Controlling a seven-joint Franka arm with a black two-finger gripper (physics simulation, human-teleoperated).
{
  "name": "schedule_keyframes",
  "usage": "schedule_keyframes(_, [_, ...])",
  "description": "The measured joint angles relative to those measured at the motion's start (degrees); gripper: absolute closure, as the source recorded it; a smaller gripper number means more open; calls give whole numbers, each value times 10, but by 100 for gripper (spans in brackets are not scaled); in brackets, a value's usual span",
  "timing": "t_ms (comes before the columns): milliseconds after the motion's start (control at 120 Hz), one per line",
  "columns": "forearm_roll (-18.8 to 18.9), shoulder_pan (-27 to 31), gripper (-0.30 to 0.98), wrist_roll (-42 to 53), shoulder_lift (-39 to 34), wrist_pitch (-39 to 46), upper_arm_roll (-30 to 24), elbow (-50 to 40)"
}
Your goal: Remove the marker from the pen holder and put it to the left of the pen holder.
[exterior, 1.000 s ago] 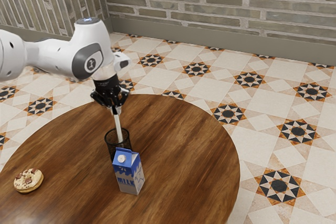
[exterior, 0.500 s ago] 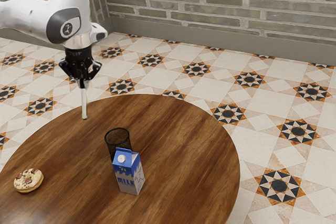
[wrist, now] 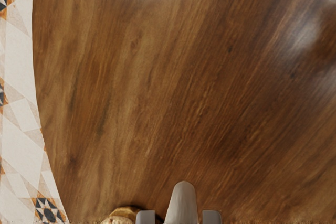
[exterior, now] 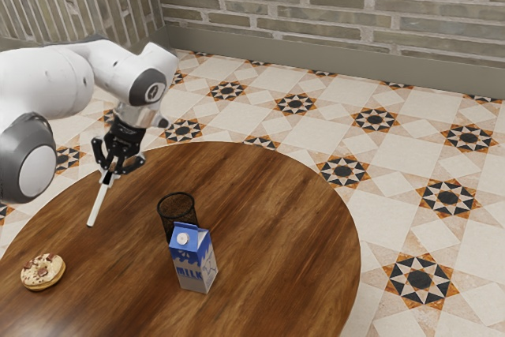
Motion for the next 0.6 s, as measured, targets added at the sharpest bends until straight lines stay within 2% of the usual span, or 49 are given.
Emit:
schedule_keyframes(350, [-18,-1,77,20,28,-22,-1,1])
schedule_keyframes(600, [-47,-2,37,25,26,-17,0,-1])
